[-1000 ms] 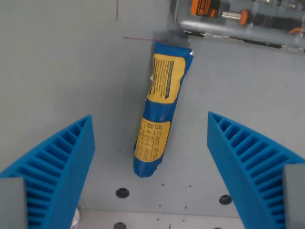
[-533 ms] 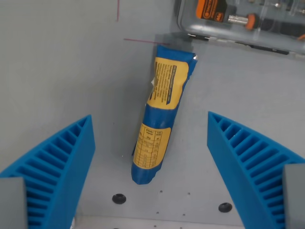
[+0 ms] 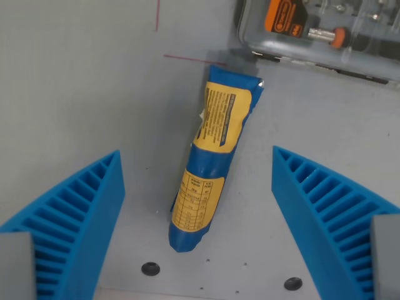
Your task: Pick up the blue bag
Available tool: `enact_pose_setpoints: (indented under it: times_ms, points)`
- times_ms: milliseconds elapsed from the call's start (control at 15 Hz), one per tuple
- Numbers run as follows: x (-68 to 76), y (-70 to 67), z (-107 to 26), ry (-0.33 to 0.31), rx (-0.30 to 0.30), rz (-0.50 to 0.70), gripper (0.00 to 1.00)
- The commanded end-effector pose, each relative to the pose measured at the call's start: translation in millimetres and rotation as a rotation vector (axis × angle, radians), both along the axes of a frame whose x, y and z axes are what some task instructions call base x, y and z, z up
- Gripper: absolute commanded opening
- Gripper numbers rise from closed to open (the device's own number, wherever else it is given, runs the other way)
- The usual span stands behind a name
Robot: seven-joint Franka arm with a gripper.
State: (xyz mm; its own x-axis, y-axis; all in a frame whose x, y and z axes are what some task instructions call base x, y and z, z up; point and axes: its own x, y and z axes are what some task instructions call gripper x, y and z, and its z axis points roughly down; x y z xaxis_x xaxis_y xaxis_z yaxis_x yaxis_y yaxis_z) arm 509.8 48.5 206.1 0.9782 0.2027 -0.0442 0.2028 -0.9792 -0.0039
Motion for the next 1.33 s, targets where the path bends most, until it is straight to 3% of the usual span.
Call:
enact_pose_setpoints:
  times_ms: [67, 600, 1333]
  points:
    - [0.6, 1.5, -3.7, -0.051, 0.016, 0.063, 1.0]
    - [0.7, 1.6, -5.2, -0.051, 0.017, 0.067, 1.0]
    - [1.7, 1.9, -23.5, -0.051, 0.017, 0.067, 1.0]
